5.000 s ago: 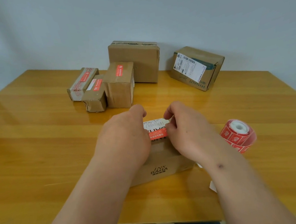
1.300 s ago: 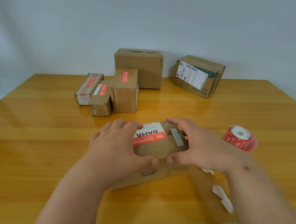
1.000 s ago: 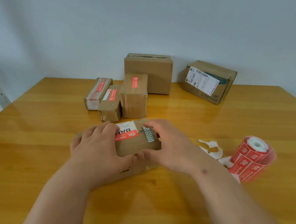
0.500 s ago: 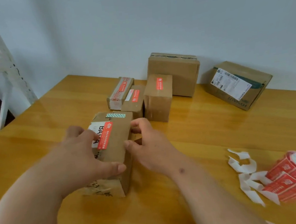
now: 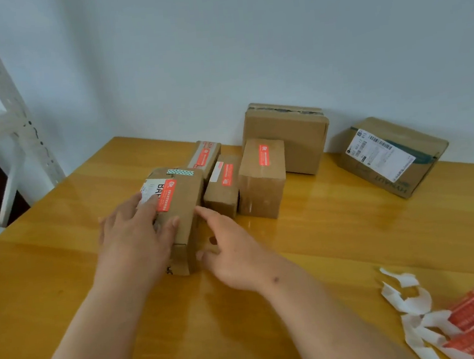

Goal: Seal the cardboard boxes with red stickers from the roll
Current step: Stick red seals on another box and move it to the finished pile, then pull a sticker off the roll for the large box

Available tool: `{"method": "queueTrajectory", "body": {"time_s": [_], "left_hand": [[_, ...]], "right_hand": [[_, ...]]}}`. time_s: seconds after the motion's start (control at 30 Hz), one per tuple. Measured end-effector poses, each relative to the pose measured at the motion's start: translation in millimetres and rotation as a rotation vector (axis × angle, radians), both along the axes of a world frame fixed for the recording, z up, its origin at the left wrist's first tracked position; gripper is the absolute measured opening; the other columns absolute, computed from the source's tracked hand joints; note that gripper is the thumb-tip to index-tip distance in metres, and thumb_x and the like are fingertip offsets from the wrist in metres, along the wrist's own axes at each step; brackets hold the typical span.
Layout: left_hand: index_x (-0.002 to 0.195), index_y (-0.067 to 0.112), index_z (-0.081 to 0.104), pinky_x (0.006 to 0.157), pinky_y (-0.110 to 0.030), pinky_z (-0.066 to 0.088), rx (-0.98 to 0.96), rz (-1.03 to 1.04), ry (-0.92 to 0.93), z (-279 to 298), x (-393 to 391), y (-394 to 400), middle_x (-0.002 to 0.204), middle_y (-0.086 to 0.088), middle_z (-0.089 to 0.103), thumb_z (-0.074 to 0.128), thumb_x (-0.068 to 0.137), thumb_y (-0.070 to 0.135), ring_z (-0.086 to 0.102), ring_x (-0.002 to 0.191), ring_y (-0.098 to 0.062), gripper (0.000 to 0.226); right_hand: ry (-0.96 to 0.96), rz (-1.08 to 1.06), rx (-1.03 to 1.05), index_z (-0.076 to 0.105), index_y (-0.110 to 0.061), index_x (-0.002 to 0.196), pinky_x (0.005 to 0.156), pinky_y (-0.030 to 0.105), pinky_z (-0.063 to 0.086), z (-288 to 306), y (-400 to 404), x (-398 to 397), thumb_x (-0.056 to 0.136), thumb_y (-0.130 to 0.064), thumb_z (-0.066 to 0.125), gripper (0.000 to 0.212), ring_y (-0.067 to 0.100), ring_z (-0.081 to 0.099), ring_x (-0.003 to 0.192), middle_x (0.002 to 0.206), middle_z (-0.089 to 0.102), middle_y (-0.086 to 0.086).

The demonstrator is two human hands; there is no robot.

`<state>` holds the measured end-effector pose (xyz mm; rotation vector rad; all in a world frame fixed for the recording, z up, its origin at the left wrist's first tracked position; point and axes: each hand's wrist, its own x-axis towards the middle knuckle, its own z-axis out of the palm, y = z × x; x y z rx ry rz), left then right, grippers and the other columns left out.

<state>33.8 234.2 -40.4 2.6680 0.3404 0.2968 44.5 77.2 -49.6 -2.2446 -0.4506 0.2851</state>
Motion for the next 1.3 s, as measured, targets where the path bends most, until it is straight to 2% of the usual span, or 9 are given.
{"method": "queueTrajectory", "body": {"time_s": [0.1, 0.23, 0.37, 0.47, 0.57, 0.77, 0.93, 1.17, 1.3], "left_hand": [[0.145, 0.037, 0.034, 0.117, -0.052, -0.002, 0.074, 0.02, -0.099, 2, 2, -19, 0.158, 0.005, 0.024, 0.033, 0.097, 0.046, 0.009, 0.147, -0.022, 0.049], [0.14, 0.036, 0.045, 0.116, -0.046, 0.008, -0.015, -0.178, -0.253, 14, -2, -73, 0.15, 0.006, 0.038, 0.038, 0.096, 0.045, 0.023, 0.141, -0.022, 0.045], [0.131, 0.034, 0.055, 0.111, -0.039, 0.02, -0.186, -0.401, -0.273, 14, -6, -128, 0.14, 0.013, 0.046, 0.036, 0.096, 0.045, 0.037, 0.133, -0.014, 0.042], [0.124, 0.034, 0.059, 0.108, -0.045, 0.035, -0.332, -0.515, -0.222, 8, -13, -162, 0.125, 0.022, 0.048, 0.036, 0.097, 0.046, 0.048, 0.121, -0.006, 0.038], [0.128, 0.041, 0.052, 0.107, -0.032, 0.025, -0.286, -0.65, -0.091, 1, -27, -195, 0.122, 0.03, 0.041, 0.04, 0.094, 0.046, 0.044, 0.121, 0.0, 0.036], [0.126, 0.045, 0.051, 0.107, -0.039, 0.036, -0.454, -0.872, 0.104, -11, -68, -250, 0.118, 0.034, 0.045, 0.052, 0.093, 0.048, 0.042, 0.113, 0.014, 0.033], [0.098, 0.071, 0.049, 0.105, -0.036, 0.037, -0.54, -0.946, 0.207, -12, -94, -285, 0.108, 0.033, 0.059, 0.056, 0.081, 0.048, 0.051, 0.113, 0.005, 0.029], [0.075, 0.035, 0.067, 0.063, -0.018, 0.044, -0.553, -0.805, 0.197, -7, -100, -291, 0.076, 0.011, 0.065, 0.066, 0.087, 0.025, 0.058, 0.072, -0.006, 0.016], [0.075, 0.028, 0.068, 0.059, -0.016, 0.041, -0.616, -0.794, 0.235, -3, -101, -287, 0.073, 0.007, 0.063, 0.067, 0.087, 0.019, 0.054, 0.065, -0.006, 0.016]], "right_hand": [[-0.061, -0.044, -0.011, 0.023, -0.036, 0.147, 0.107, 0.035, 0.04, 1, -16, 0, 0.093, -0.026, 0.057, 0.065, 0.01, 0.043, 0.128, 0.147, 0.033, -0.012], [-0.175, -0.17, -0.013, 0.057, -0.03, 0.124, 0.075, 0.021, 0.046, 14, -43, 3, 0.092, -0.028, 0.052, 0.033, 0.001, 0.053, 0.083, 0.117, 0.059, -0.011], [-0.231, -0.217, -0.132, 0.059, -0.023, 0.096, 0.055, 0.024, 0.043, 41, -89, -13, 0.093, -0.021, 0.043, 0.017, 0.017, 0.056, 0.075, 0.084, 0.062, -0.006], [-0.255, -0.292, -0.289, 0.056, -0.034, 0.113, 0.077, 0.029, 0.05, 57, -136, -39, 0.094, -0.029, 0.048, 0.022, 0.011, 0.057, 0.094, 0.106, 0.061, -0.012], [-0.21, -0.415, -0.425, 0.043, -0.044, 0.13, 0.097, 0.029, 0.042, 66, -185, -76, 0.093, -0.041, 0.051, 0.038, 0.005, 0.046, 0.117, 0.127, 0.047, -0.021], [-0.161, -0.53, -0.506, 0.045, -0.041, 0.092, 0.095, 0.026, 0.02, 58, -253, -146, 0.073, -0.05, 0.067, 0.031, 0.002, 0.027, 0.111, 0.112, 0.03, -0.029], [-0.203, -0.544, -0.603, 0.058, -0.034, 0.089, 0.104, 0.031, 0.007, 31, -277, -161, 0.071, -0.053, 0.066, 0.027, 0.005, 0.011, 0.132, 0.139, 0.027, -0.023], [-0.316, -0.539, -0.492, 0.066, -0.032, 0.077, 0.106, 0.039, 0.011, 15, -289, -165, 0.079, -0.04, 0.069, 0.009, 0.006, 0.02, 0.128, 0.128, 0.041, -0.029], [-0.344, -0.5, -0.478, 0.065, -0.033, 0.079, 0.105, 0.039, 0.01, 13, -286, -165, 0.083, -0.043, 0.064, 0.01, 0.007, 0.019, 0.129, 0.133, 0.039, -0.026]]}}
